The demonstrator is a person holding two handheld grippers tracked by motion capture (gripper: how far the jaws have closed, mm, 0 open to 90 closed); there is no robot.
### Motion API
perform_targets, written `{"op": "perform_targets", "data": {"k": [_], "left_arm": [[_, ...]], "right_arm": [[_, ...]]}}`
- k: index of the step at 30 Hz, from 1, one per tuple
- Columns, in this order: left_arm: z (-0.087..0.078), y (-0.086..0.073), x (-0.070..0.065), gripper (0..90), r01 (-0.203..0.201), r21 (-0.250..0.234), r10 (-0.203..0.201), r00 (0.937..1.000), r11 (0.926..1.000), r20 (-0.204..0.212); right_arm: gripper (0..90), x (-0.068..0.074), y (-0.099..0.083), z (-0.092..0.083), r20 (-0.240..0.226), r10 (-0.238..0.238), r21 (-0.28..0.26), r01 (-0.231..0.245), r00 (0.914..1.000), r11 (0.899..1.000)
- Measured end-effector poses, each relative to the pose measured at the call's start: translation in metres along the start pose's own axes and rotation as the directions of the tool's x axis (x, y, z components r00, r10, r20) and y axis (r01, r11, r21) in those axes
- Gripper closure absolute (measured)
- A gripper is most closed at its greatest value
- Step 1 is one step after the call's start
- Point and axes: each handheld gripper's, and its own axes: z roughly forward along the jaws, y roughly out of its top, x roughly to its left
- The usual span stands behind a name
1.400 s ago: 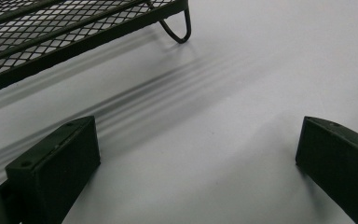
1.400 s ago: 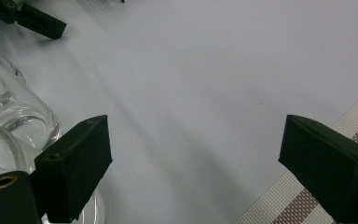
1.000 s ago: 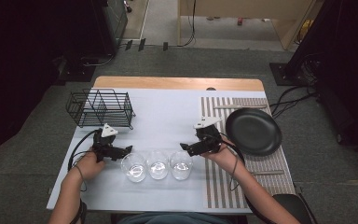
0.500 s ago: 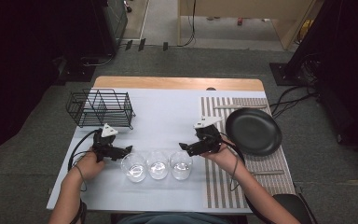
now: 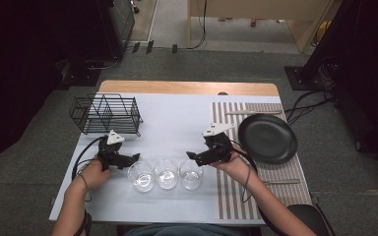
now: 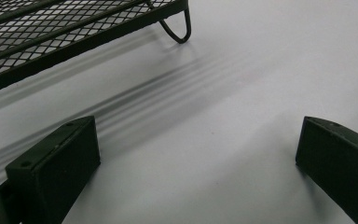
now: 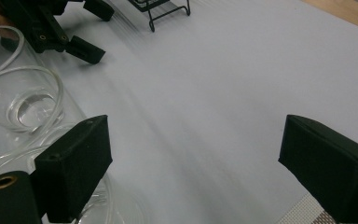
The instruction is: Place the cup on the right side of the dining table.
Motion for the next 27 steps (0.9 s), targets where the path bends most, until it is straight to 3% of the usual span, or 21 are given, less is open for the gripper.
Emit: {"op": "perform_targets", "data": {"k": [27], "left_arm": [[0.000, 0.000, 0.000, 0.0, 0.000, 0.000, 0.000, 1.0000, 1.0000, 0.000]], "right_arm": [[9.1, 0.019, 0.003, 0.003, -0.073, -0.039, -0.023, 0.037, 0.9966, 0.999]]}}
